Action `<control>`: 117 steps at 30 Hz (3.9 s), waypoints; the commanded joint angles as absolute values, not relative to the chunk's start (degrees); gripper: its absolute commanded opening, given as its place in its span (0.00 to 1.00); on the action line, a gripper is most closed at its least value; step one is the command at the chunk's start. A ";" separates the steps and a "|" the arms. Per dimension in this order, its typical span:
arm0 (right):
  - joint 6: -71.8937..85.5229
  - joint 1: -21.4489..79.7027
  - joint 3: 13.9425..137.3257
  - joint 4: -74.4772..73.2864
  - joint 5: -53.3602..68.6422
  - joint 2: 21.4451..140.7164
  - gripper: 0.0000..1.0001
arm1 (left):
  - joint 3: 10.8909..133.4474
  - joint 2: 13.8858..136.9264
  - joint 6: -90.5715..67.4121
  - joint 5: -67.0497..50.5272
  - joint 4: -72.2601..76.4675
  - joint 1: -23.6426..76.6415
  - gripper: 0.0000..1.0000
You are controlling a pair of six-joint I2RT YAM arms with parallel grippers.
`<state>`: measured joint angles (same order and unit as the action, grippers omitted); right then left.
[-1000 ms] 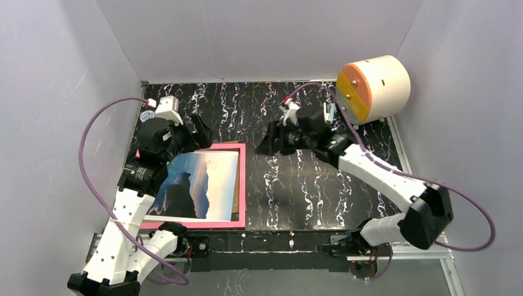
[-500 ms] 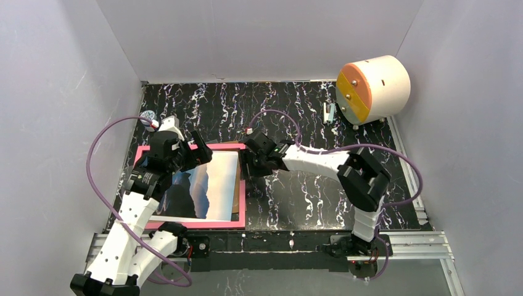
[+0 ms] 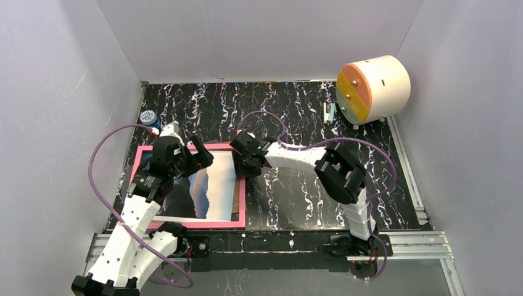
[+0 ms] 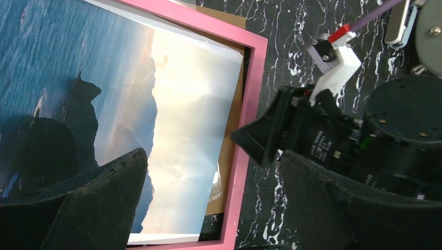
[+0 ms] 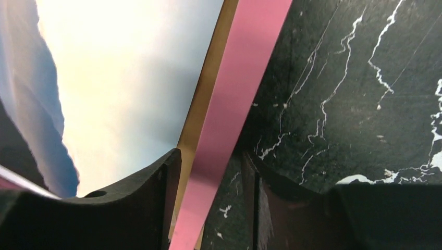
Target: Put the photo into the frame
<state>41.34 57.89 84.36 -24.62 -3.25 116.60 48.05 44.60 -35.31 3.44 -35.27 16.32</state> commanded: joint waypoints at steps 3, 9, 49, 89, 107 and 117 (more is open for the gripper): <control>44.38 59.21 90.97 -33.26 -11.73 120.49 0.44 | 46.72 42.54 -37.66 3.01 -35.99 16.48 0.98; 47.20 59.32 92.26 -34.86 -14.21 120.15 0.20 | 45.81 41.46 -37.92 2.41 -35.73 16.51 0.98; 53.35 31.33 51.26 -20.24 -11.74 84.15 0.50 | 48.25 50.25 -40.62 5.24 -34.94 16.47 0.99; 8.28 67.58 78.53 -25.79 -6.63 114.18 0.27 | 53.29 42.63 -43.89 20.85 -42.28 16.50 0.98; 6.45 65.19 76.26 -17.30 4.83 99.83 0.02 | 42.32 49.02 -48.88 0.35 -31.82 16.45 0.98; 10.45 62.14 74.61 -13.32 12.22 95.46 0.03 | 34.38 50.24 -52.90 -7.97 -17.41 16.48 0.87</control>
